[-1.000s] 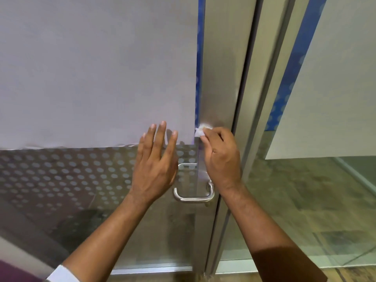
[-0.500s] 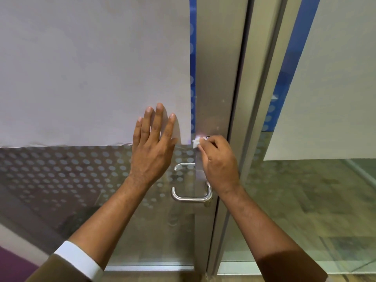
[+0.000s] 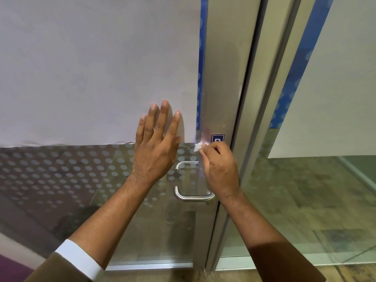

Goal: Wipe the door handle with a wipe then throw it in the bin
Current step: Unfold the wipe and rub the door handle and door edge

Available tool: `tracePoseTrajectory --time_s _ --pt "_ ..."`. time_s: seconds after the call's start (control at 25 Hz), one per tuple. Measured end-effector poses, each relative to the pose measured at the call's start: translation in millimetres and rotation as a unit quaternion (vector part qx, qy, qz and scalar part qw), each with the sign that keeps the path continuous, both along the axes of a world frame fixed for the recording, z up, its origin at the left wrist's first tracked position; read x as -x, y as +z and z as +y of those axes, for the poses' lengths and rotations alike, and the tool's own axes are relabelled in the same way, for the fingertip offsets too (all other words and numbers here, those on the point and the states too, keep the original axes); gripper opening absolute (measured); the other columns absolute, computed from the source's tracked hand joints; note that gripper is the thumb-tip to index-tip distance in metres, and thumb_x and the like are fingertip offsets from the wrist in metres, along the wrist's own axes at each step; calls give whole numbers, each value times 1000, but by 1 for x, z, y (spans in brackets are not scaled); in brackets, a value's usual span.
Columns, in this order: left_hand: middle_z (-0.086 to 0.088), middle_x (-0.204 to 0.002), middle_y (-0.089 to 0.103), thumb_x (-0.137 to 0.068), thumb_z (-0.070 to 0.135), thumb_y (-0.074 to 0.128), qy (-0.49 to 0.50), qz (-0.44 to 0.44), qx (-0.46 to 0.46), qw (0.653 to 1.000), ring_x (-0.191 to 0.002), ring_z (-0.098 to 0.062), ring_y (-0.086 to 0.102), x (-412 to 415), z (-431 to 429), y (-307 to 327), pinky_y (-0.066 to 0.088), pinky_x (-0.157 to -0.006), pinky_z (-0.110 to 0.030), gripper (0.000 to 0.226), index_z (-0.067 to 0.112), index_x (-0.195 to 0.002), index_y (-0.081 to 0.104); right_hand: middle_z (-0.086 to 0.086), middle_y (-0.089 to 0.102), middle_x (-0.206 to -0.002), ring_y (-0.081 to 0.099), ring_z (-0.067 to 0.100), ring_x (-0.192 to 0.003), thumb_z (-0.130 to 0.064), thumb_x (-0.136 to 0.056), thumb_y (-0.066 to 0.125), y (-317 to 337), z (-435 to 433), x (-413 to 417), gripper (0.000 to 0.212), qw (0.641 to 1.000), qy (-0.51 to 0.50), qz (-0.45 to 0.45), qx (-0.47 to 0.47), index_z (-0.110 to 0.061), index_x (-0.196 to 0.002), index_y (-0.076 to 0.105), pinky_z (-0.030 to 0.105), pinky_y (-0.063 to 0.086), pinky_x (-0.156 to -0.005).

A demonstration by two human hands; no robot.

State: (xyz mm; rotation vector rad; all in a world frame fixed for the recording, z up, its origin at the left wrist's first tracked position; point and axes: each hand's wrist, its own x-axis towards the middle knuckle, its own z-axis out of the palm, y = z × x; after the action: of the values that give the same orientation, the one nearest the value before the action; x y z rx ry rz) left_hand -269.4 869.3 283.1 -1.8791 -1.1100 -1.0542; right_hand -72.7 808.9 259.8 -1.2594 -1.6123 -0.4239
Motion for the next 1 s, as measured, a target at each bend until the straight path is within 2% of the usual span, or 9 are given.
tracePoseTrajectory --time_s 0.24,0.32,0.48,0.68,0.76,0.8,0.92,1.0 --pt "-22 -177 23 -112 34 60 -8 -8 -11 1000 -168 -36 11 0 1 -2 13 -135 -53 68 14 -171 30 6 64 -95 55 11 -83 -16 -103 69 41 23 2 12 992 -17 74 -99 -8 -109 75 16 49 -75" --pt "-22 -177 25 -112 33 61 -8 -9 -16 1000 -166 -40 17 0 3 -3 13 -135 -53 68 14 -170 32 6 62 -93 54 12 -80 -13 -102 70 26 20 3 9 993 -20 71 -89 -6 -105 75 19 50 -71" --pt "-22 -176 28 -113 34 58 -12 -12 -15 1000 -164 -41 21 0 4 -3 16 -135 -54 65 14 -169 34 9 62 -88 60 21 -76 -9 -100 73 -13 6 5 9 999 -6 35 -25 -2 -95 74 35 58 -70" --pt "-22 -176 27 -112 34 61 -17 -14 -13 1000 -165 -40 20 1 4 -3 19 -134 -55 67 15 -170 32 4 61 -89 54 12 -77 -15 -102 71 30 20 4 10 994 -16 78 -72 -8 -96 74 18 48 -70" --pt "-22 -176 28 -112 34 61 -19 -20 -8 1000 -164 -41 21 -1 3 -3 20 -133 -56 67 15 -170 33 3 61 -91 53 11 -78 -15 -103 69 38 24 4 8 993 -24 64 -91 -9 -101 74 15 45 -71" --pt "-22 -175 28 -112 33 62 -20 -22 -8 1000 -164 -41 21 -2 3 -3 20 -133 -56 67 15 -169 34 4 61 -91 53 12 -79 -14 -103 69 33 23 4 8 994 -29 51 -91 -8 -103 74 17 48 -71" --pt "-23 -175 29 -112 31 61 -24 -26 -7 999 -164 -41 21 -2 2 -3 20 -133 -56 64 13 -168 37 8 63 -89 59 21 -76 -10 -102 70 -1 9 6 7 998 -20 26 -44 -5 -102 75 36 58 -67" --pt "-23 -175 30 -112 31 61 -25 -22 -8 999 -164 -41 22 -1 1 -2 21 -133 -57 63 13 -168 37 10 65 -89 62 26 -75 -7 -99 73 -13 3 5 4 1000 -14 21 -16 -4 -98 76 41 60 -66"
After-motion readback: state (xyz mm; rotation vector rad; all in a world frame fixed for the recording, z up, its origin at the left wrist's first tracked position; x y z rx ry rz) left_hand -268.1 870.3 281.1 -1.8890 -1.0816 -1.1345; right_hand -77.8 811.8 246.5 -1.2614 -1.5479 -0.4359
